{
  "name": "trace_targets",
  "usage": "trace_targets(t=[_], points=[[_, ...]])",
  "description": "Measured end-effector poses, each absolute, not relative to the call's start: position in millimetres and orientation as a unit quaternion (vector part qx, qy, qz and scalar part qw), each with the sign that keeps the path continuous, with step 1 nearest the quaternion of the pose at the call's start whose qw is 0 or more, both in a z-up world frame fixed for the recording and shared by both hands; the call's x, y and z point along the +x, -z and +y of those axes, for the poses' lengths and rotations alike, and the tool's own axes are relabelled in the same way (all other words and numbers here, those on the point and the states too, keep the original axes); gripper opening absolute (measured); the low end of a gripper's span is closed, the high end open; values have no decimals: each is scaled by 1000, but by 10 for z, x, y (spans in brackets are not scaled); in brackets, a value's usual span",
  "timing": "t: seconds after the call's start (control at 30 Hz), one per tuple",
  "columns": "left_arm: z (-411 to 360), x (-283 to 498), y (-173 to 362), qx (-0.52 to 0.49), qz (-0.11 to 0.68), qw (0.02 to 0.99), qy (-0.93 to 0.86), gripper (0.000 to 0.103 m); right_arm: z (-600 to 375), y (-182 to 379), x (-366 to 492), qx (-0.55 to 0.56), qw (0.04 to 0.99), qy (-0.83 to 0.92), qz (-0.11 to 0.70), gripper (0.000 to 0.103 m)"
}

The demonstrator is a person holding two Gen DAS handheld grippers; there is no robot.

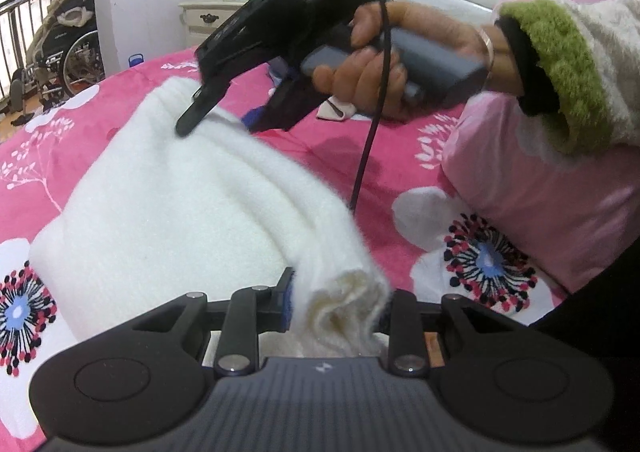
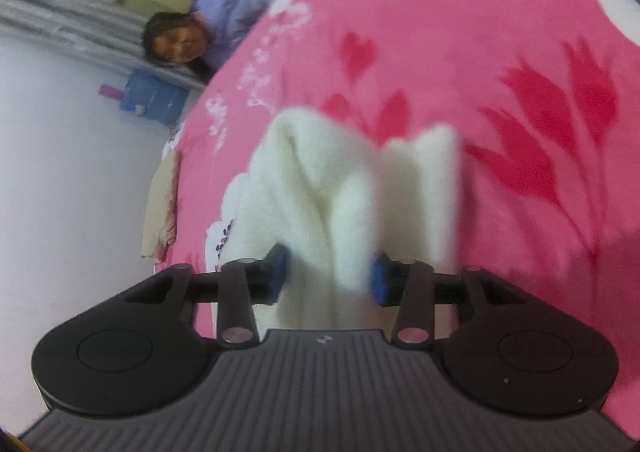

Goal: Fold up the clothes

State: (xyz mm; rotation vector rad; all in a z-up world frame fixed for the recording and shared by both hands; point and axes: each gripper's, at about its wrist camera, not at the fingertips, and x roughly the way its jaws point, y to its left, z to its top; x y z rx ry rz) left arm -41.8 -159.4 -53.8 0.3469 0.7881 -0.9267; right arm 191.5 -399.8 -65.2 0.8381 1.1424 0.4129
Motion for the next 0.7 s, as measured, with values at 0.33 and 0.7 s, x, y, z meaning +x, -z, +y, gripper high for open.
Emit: trace_targets(t=[0.33,0.7], points=[[-1615,-441,575,180,358,805,437,33,-4640,-97,937,337,757,-126,545,50],[-1809,-855,620,238,316,812,430,72,-4403,126,705,310,764,-113,554,52]])
